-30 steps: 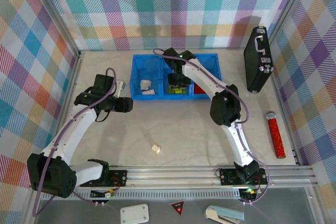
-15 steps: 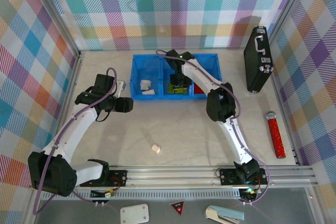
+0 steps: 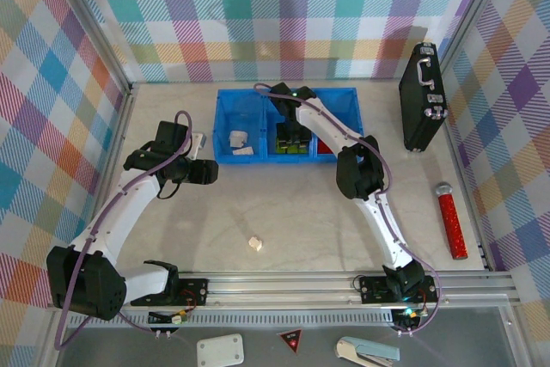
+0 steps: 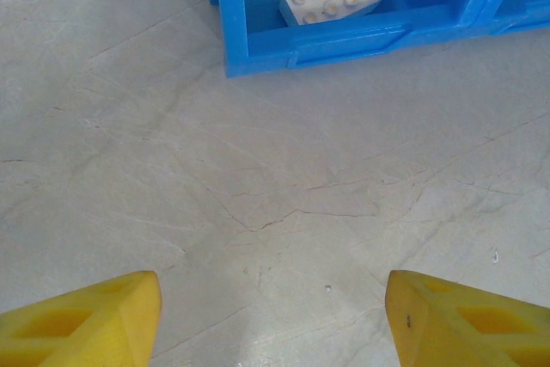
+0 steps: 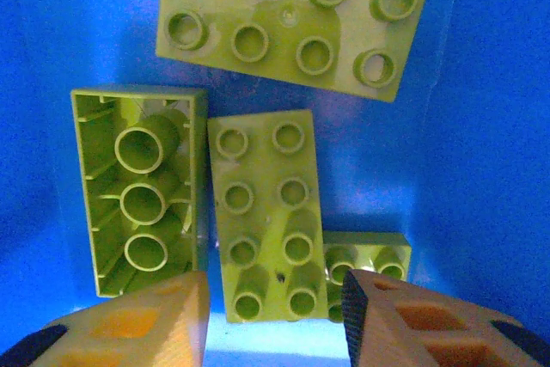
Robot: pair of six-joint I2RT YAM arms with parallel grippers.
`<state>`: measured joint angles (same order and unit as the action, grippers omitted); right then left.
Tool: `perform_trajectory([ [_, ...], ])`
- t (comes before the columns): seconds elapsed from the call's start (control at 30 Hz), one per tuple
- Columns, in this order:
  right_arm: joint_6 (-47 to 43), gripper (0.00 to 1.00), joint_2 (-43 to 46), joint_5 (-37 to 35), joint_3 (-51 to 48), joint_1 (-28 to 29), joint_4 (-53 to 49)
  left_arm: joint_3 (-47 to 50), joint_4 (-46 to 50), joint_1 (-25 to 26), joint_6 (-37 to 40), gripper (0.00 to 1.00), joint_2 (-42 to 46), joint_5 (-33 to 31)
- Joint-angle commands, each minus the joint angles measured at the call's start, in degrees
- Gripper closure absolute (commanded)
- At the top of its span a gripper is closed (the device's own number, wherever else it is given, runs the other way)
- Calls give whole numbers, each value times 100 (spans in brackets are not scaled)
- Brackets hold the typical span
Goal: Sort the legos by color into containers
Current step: Place the lego in the container.
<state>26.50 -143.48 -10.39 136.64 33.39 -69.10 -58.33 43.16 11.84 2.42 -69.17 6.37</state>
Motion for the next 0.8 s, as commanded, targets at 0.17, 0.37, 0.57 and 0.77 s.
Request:
perform_trajectory([
  [0.17, 48, 52, 473, -31, 128, 19, -233, -12, 26, -111, 11, 30, -19, -125],
  [0.37, 52, 52, 933, -41, -168, 124, -259, -21, 9, -111, -171, 30, -75, -186],
  [0.57, 118, 52, 1633, -10, -924, 321, -134, -62, -27, -106, -322, 30, -75, 90],
  [0.77, 186, 52, 2443, -6, -2028, 492, 140, -248, 274, -16, -691, 32, -217, 42],
])
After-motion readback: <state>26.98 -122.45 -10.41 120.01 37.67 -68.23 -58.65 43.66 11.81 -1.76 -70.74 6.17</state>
